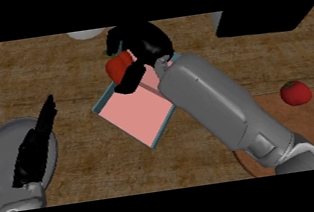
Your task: Pick the bell pepper from the cutting board and place it in the cardboard box
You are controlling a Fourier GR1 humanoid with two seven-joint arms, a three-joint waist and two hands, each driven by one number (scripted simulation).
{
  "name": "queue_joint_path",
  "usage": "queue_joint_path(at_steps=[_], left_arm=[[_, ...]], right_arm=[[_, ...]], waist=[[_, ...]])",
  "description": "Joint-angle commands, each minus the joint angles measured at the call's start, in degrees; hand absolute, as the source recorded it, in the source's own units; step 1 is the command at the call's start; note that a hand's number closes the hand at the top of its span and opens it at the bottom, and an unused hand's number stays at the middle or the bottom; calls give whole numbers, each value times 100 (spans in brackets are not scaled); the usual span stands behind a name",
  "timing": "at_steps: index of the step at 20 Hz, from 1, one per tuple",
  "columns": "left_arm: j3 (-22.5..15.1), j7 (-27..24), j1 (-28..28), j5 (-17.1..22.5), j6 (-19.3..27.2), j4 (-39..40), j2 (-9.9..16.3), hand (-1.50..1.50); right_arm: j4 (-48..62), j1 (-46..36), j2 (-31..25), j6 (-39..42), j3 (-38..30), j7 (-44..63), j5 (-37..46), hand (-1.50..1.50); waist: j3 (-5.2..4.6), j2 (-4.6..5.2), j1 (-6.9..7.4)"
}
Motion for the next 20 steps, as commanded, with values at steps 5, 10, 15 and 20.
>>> queue_joint_path(at_steps=[5, 10, 15, 20], left_arm=[[197, -218, -218, 114, -88, 396, 37, 0], [42, -164, -131, -38, -22, 241, -23, 0], [-50, -225, 60, -167, 170, 116, -183, 0], [135, -508, 324, -14, 42, 230, -67, 0]], right_arm=[[1085, -308, 1, -805, 536, -642, -1215, -150], [860, -165, 1, -2010, 80, -959, -1933, -150], [859, -286, 1, -2077, -831, -1405, -2685, -150], [936, -28, -385, -1792, -1618, -1988, -3157, -150]], waist=[[0, 9, -5], [5, 34, 90], [7, 6, -62], [5, -23, -165]])
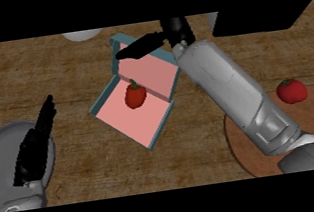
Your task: Pick the bell pepper from the cutting board and place it in the cardboard box
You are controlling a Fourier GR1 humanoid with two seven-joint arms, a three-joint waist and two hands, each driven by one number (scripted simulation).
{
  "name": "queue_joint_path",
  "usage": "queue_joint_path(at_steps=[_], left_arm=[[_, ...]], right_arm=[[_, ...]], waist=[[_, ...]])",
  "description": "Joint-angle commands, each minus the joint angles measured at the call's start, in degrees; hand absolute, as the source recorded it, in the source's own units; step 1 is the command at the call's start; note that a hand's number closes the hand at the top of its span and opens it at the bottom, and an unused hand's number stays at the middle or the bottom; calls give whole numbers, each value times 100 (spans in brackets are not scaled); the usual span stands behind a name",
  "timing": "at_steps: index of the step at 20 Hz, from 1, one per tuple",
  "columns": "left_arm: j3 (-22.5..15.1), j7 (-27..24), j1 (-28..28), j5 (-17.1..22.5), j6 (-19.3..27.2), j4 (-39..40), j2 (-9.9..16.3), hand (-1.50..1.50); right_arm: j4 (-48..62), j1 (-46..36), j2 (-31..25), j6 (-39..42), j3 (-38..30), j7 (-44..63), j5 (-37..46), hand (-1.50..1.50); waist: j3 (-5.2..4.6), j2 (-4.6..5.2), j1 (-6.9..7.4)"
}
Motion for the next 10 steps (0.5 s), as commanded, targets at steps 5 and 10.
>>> queue_joint_path(at_steps=[5, 10], left_arm=[[-142, 305, 168, -108, 143, -389, -191, 0], [-24, -136, 188, -75, 50, -8, -87, 0]], right_arm=[[348, 104, -1017, 176, -1118, -373, -523, -150], [892, 306, -1913, 1305, -1746, -1160, -936, -150]], waist=[[2, -34, -113], [1, 25, -60]])
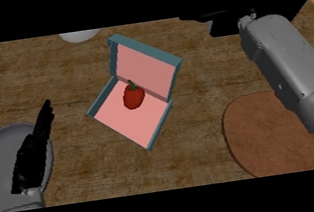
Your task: Pick the bell pepper from the cutting board and place it in the cardboard box
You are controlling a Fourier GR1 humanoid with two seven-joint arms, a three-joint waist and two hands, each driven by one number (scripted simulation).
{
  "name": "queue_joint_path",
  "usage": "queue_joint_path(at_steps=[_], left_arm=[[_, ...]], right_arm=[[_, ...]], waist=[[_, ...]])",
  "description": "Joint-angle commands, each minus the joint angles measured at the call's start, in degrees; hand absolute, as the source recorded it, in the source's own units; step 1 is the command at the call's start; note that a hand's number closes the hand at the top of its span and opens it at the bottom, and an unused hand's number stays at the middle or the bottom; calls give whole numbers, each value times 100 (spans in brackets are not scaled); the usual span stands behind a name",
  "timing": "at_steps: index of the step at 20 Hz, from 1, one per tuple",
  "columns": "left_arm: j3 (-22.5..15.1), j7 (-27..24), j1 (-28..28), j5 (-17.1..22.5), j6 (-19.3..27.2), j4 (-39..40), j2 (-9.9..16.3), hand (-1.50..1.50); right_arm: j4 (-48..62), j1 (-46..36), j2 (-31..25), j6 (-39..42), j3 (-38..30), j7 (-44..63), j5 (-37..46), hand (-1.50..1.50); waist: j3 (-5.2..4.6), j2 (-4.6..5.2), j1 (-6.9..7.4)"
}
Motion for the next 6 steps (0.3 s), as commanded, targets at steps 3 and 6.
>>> queue_joint_path(at_steps=[3, 6], left_arm=[[25, 259, 10, 111, -128, -366, 42, 0], [-169, 161, -91, -163, 100, -164, -164, 0]], right_arm=[[656, 152, -1124, 1250, -609, -567, -326, -150], [984, 183, -1463, 1746, -631, -922, -218, -150]], waist=[[3, 12, 54], [3, 25, 53]])
